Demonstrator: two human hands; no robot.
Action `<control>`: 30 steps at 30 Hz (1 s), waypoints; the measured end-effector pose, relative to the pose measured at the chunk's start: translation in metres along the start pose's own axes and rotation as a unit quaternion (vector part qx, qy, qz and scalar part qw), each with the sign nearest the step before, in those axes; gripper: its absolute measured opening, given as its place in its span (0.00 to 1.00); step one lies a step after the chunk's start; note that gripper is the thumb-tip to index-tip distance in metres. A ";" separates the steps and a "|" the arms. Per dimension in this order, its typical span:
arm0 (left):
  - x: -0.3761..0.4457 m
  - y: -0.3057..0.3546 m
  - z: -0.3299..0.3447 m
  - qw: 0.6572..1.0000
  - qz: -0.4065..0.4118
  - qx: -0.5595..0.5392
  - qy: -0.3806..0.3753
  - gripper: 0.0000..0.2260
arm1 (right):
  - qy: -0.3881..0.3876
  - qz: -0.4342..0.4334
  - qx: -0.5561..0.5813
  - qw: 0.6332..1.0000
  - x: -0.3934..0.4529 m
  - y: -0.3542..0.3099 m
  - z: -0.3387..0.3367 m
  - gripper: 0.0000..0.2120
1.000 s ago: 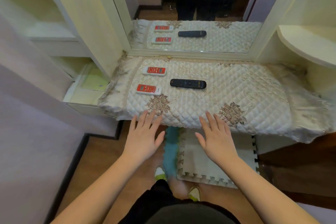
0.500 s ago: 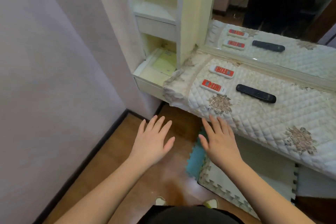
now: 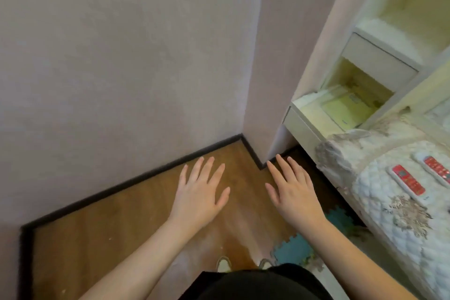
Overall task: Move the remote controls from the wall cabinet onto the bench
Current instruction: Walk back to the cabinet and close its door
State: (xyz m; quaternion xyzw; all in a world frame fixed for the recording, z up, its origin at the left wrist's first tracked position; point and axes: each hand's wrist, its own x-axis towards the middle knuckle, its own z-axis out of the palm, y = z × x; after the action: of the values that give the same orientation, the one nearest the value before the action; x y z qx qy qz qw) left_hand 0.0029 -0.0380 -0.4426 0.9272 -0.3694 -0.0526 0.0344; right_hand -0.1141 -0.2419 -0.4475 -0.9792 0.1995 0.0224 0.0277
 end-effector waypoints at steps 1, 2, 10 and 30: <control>-0.004 -0.005 0.001 1.000 -0.023 -0.006 0.000 0.27 | -0.005 -0.022 -0.006 1.000 0.008 -0.004 0.001 0.26; -0.007 -0.008 0.002 0.999 -0.046 -0.012 0.001 0.27 | -0.009 -0.042 -0.012 0.999 0.015 -0.007 0.001 0.26; -0.014 -0.015 0.000 0.979 -0.198 -0.042 0.002 0.28 | -0.036 -0.213 0.006 0.976 0.079 -0.037 0.007 0.25; -0.148 0.036 0.011 0.794 -0.606 -0.053 0.003 0.27 | -0.087 -0.641 0.008 0.763 0.068 -0.161 -0.005 0.25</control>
State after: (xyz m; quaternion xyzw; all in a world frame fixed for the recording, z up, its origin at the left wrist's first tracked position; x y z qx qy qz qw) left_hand -0.1295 0.0378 -0.4392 0.9581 0.2715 -0.0790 0.0458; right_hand 0.0115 -0.1206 -0.4392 -0.8725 -0.4777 0.0834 0.0605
